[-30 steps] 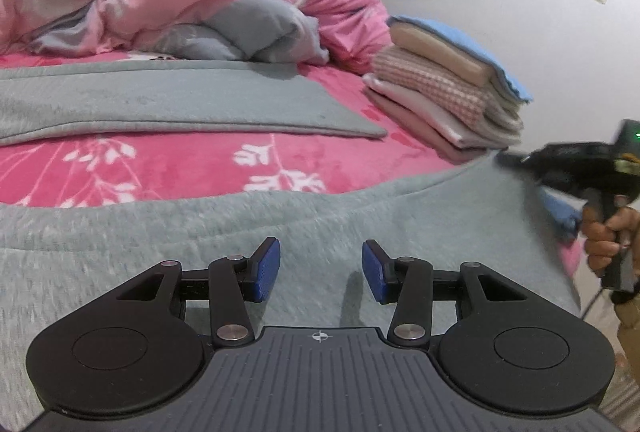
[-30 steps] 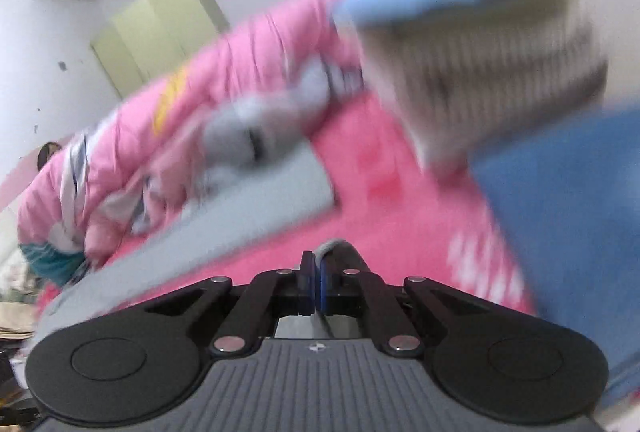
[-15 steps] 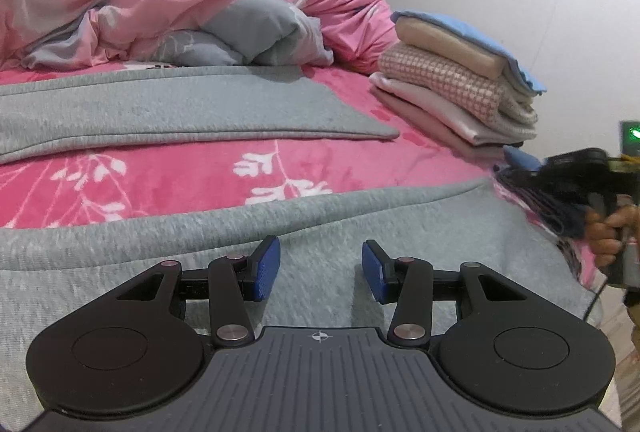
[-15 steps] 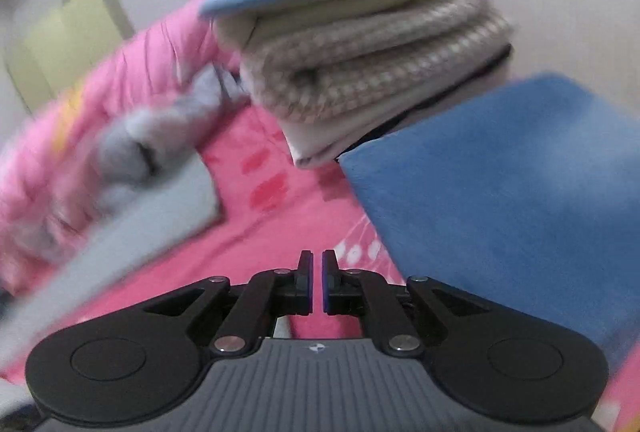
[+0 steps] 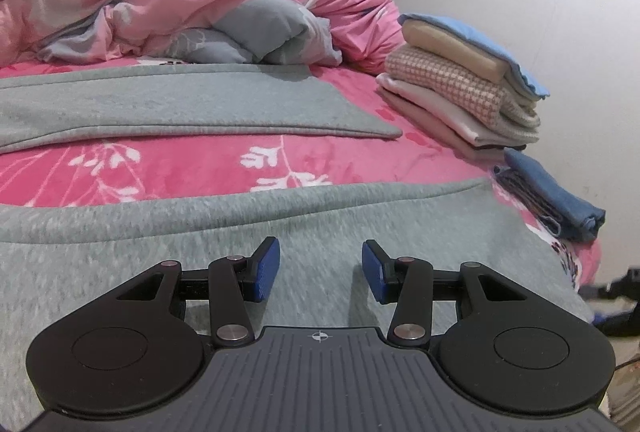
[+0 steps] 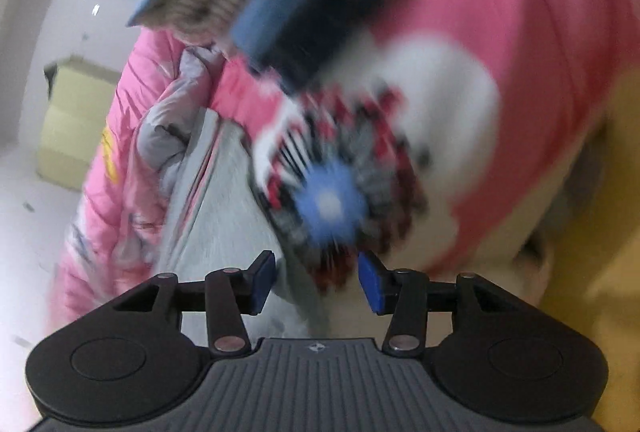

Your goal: Fold clothes

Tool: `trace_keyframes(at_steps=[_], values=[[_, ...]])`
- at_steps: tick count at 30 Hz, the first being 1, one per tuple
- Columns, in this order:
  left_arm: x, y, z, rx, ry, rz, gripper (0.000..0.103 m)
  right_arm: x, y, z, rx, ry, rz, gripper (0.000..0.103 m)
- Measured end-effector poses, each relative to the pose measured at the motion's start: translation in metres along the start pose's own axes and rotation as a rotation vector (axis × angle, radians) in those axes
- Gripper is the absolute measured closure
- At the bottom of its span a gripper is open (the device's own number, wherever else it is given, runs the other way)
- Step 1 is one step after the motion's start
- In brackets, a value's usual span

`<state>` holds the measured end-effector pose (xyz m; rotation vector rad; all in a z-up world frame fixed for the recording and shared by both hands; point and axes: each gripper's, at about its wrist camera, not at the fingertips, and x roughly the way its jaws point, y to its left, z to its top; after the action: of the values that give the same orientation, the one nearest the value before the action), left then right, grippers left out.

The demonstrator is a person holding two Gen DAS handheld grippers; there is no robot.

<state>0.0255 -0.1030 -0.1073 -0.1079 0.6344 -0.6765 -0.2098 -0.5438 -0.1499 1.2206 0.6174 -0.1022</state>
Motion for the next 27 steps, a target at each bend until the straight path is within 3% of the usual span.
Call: trace_keyframes(at_steps=[4,9,11,14,16,17,21,27], values=[[-0.005,-0.006,-0.002,0.002,0.006,0.018,0.058,0.009,-0.028,-0.007,0.159,0.048,0.16,0.053],[-0.013,-0.018,-0.005,0.033,0.012,0.003,0.058,-0.003,-0.038,-0.011,0.177,0.021,0.255,0.053],[-0.016,-0.03,-0.007,0.075,0.025,-0.042,0.058,-0.007,-0.03,-0.013,0.115,0.015,0.258,0.053],[-0.021,-0.065,-0.012,0.228,0.063,-0.164,0.058,-0.006,-0.011,-0.017,-0.007,0.001,0.21,0.057],[-0.02,-0.094,-0.018,0.358,0.089,-0.233,0.058,-0.006,0.005,-0.015,-0.096,-0.012,0.176,0.084],[-0.017,-0.106,-0.022,0.409,0.094,-0.258,0.058,-0.006,0.014,-0.013,-0.139,-0.019,0.162,0.087],[-0.006,-0.153,-0.035,0.591,0.108,-0.339,0.053,-0.011,0.056,-0.005,-0.319,-0.082,0.125,0.09],[0.01,-0.2,-0.048,0.78,0.031,-0.323,0.051,-0.018,0.112,-0.002,-0.552,-0.145,0.129,0.09]])
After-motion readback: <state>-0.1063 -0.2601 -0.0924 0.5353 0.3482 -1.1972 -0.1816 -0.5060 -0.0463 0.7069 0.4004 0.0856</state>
